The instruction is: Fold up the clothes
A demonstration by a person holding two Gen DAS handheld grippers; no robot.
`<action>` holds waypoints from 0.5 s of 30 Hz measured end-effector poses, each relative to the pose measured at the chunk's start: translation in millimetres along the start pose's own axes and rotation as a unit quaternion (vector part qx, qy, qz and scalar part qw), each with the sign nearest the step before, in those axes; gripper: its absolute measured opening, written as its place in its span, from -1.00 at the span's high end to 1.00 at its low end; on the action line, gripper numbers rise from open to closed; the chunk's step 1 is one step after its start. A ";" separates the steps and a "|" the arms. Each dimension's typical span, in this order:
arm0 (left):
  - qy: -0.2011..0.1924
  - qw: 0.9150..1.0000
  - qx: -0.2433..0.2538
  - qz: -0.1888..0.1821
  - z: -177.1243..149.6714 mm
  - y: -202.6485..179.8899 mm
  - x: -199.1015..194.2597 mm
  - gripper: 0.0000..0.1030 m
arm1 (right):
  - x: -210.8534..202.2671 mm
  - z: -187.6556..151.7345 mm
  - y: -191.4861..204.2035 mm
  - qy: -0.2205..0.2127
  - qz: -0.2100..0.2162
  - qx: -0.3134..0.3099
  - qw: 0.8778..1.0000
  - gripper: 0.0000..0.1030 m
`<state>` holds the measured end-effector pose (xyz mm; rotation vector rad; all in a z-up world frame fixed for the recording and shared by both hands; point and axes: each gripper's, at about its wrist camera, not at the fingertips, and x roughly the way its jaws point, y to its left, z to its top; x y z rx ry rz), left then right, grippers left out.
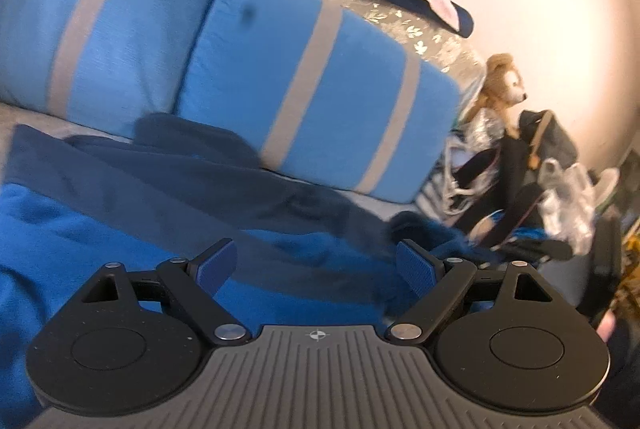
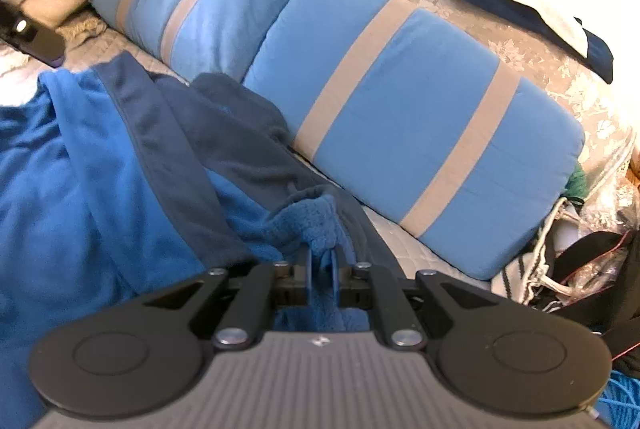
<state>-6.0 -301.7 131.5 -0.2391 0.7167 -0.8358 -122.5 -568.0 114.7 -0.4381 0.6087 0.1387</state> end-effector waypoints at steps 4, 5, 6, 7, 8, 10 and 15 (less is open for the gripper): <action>0.026 0.998 -0.055 -0.034 -2.6 14.3 28.0 -0.70 | 3.5 9.0 10.5 -0.009 0.008 0.008 1.000 0.81; 0.038 0.994 -0.081 -0.057 -6.6 20.7 35.5 -0.70 | 3.9 10.7 14.6 -0.010 0.012 0.007 1.000 0.81; 0.050 0.990 -0.107 -0.080 -10.9 27.3 42.9 -0.70 | 4.0 12.2 19.6 -0.012 0.015 0.003 1.000 0.81; 0.060 0.983 -0.139 -0.108 -16.6 34.8 50.0 -0.70 | 4.1 13.6 24.5 -0.014 0.019 -0.001 1.000 0.81; 0.070 0.974 -0.170 -0.134 -22.1 41.9 56.9 -0.70 | 4.2 15.1 29.5 -0.016 0.022 -0.005 1.000 0.81; 0.089 0.960 -0.214 -0.158 -29.6 49.3 66.5 -0.70 | 4.3 18.0 39.4 -0.020 0.030 -0.013 0.999 0.81; 0.110 0.952 -0.228 -0.174 -32.1 45.4 74.3 -0.70 | 5.0 24.8 63.8 -0.029 0.046 -0.032 0.998 0.81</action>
